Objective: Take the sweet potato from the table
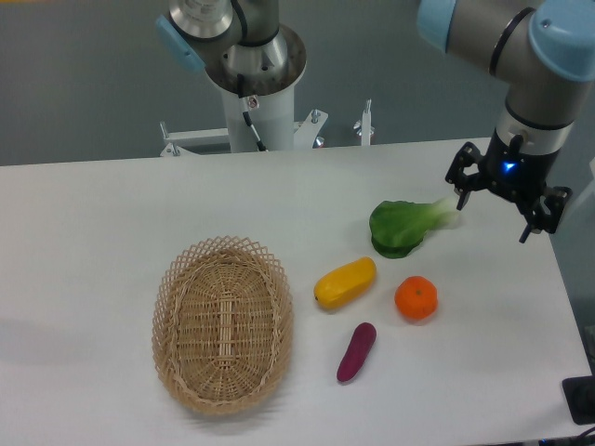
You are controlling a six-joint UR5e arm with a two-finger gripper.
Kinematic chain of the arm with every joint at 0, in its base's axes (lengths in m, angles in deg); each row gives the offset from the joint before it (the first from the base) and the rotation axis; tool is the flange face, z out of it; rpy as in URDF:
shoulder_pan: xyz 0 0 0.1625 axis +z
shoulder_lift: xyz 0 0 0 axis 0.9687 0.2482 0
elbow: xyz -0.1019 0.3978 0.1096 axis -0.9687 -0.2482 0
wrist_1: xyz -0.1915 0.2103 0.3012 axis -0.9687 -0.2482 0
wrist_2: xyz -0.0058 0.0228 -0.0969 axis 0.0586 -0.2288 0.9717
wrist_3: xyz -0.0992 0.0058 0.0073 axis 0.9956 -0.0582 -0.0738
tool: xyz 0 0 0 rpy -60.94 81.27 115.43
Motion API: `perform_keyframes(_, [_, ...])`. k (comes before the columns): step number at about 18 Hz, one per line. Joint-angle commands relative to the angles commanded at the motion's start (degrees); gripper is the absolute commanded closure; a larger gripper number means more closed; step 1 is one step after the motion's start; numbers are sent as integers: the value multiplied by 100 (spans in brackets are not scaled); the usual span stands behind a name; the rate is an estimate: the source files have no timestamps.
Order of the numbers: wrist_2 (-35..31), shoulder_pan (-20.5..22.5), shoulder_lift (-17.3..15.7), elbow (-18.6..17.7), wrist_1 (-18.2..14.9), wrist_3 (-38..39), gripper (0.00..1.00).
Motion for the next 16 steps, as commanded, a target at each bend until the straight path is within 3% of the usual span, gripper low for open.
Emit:
perform_keyframes(4, [17, 0, -9, 0, -18, 9, 0])
perform_keyframes(9, [53, -18, -114, -333, 140, 113, 0])
perform_keyframes(14, [44, -316, -44, -457, 228, 1097, 0])
perform_keyframes(16, [44, -509, 52, -606, 525, 1527, 0])
